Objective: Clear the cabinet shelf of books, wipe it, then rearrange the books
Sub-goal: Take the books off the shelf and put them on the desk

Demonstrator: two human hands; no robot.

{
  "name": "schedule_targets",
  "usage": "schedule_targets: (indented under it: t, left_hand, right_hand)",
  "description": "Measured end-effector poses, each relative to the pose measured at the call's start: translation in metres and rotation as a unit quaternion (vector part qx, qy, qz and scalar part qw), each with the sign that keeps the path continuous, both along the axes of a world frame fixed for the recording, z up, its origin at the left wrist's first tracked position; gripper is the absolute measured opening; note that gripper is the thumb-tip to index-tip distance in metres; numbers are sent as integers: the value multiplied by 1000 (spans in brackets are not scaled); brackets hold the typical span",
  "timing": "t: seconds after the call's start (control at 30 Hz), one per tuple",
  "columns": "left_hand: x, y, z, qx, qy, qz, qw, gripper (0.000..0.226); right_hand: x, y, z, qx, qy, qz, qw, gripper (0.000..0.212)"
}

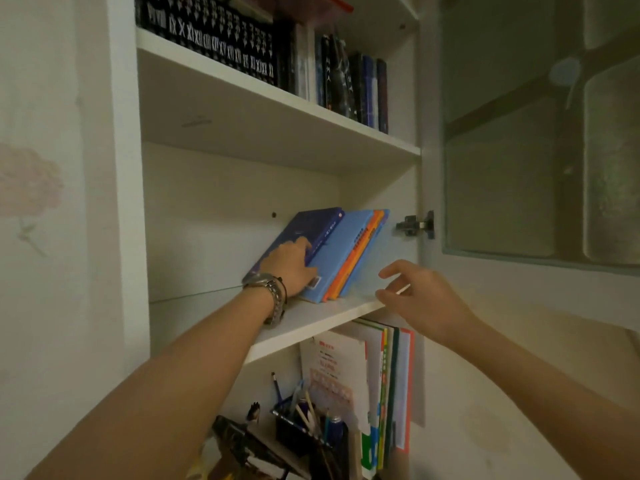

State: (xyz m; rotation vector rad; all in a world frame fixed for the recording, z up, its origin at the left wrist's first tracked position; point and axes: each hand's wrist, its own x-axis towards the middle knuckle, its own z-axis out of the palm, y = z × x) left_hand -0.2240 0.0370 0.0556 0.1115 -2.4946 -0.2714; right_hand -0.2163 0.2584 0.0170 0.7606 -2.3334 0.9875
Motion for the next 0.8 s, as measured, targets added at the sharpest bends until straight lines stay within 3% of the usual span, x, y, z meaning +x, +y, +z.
schedule_targets:
  t: [0.2,0.43,0.63,0.8]
  left_hand:
    - [-23,-21,-11,2,-9,37,999,59]
    - [-31,-28,-18,-26,-21,73,997,43]
    - [-30,-26,-16,-121,-27,67,990,30]
    - [-28,-22,-12,-146,-37,67,986,26]
  right_hand:
    - [-29,-18,-4,-55,12,34,998,33]
    - [-46,-47,-10,-92,14,73,993,42]
    - [-54,-58,-19,-92,25,52,994,43]
    - [-51,-58,-23,-84,28,49,995,44]
